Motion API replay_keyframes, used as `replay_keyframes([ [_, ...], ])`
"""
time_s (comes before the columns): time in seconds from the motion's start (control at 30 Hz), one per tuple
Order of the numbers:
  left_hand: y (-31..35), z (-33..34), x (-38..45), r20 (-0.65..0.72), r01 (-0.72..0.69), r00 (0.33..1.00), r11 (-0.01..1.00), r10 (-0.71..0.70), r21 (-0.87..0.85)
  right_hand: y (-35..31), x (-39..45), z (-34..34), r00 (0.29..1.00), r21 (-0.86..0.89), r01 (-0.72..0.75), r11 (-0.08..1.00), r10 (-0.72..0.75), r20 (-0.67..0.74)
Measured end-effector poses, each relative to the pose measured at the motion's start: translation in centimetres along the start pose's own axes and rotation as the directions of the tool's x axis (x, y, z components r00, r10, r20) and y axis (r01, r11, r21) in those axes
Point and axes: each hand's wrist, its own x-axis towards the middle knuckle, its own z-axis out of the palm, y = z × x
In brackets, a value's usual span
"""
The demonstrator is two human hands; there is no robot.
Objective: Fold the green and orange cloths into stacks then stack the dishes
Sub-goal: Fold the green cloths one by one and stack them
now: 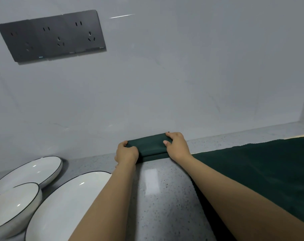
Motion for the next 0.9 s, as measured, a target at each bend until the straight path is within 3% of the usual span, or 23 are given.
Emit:
replay_keyframes([
  [0.2, -1.6, 0.6, -0.8, -0.006, -0.063, 0.998, 0.995, 0.064, 0.083, 1.3, 0.3, 0.8, 1.0, -0.104, -0.03, 0.994, 0.029, -0.011],
  [0.37, -1.9, 0.5, -1.7, -0.02, -0.15, 0.984, 0.883, 0.177, 0.445, 1.4, 0.6, 1.5, 0.998, -0.303, -0.053, 0.951, 0.062, 0.017],
  [0.47, -1.5, 0.8, -1.8, -0.006, -0.142, 0.985, 0.832, 0.173, 0.537, 1.2, 1.0, 1.5, 0.995, -0.389, -0.071, 0.918, 0.093, 0.038],
  [0.67, -1.3, 0.9, -1.9, -0.017, -0.114, 0.989, 0.847, 0.144, 0.519, 0.7, 1.3, 1.5, 0.985, -0.461, -0.119, 0.879, 0.162, 0.054],
  [0.8, -1.2, 0.6, -2.4, -0.04, -0.15, 0.983, 0.913, 0.179, 0.38, 0.2, 1.0, 0.7, 0.993, -0.356, -0.092, 0.93, 0.113, 0.04],
  [0.9, -1.3, 0.2, -3.6, -0.012, -0.24, 0.964, 0.885, 0.266, 0.398, -0.1, 0.1, -0.3, 0.996, -0.306, -0.091, 0.948, 0.092, -0.011],
])
